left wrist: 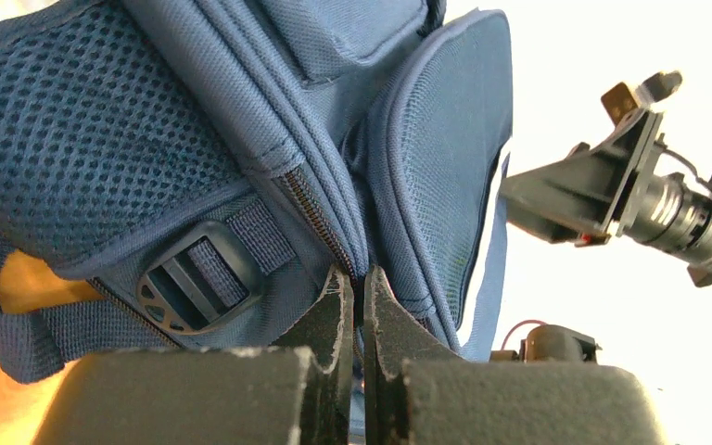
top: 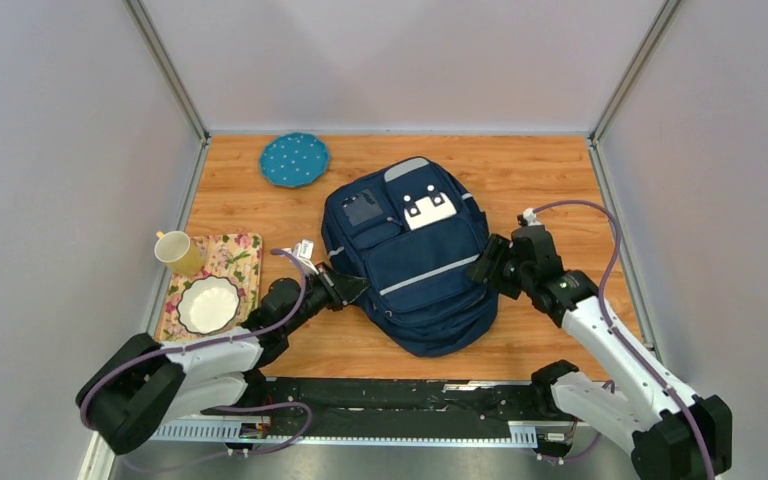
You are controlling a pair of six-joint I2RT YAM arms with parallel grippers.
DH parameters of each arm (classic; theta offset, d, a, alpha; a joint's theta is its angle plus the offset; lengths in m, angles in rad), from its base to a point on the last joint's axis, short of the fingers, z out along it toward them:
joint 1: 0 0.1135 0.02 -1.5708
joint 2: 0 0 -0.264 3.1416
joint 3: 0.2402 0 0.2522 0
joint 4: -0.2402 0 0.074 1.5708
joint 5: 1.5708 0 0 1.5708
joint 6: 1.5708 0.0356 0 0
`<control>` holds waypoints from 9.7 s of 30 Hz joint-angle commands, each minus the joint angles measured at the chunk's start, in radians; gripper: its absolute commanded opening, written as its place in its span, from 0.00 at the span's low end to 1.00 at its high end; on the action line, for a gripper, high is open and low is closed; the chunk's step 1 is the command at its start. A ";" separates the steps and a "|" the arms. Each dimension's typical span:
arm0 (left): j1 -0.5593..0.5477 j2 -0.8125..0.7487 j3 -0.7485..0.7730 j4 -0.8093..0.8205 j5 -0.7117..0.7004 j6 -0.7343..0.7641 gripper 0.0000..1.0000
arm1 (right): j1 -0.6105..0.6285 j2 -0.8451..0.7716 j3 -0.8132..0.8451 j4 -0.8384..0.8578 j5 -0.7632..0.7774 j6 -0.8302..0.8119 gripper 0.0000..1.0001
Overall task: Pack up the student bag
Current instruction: Zip the student bag at the center of the board.
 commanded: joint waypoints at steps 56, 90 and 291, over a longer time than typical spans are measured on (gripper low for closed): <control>-0.340 -0.089 0.320 -0.476 -0.297 -0.316 0.00 | 1.022 0.334 0.032 0.369 1.015 0.279 0.44; -0.346 -0.049 0.290 -0.412 -0.248 -0.319 0.00 | 0.797 0.211 0.031 0.271 0.926 0.166 0.48; -0.002 -0.439 0.071 -0.836 0.301 0.213 0.00 | 0.626 -0.364 -0.126 -0.106 0.705 -0.054 0.00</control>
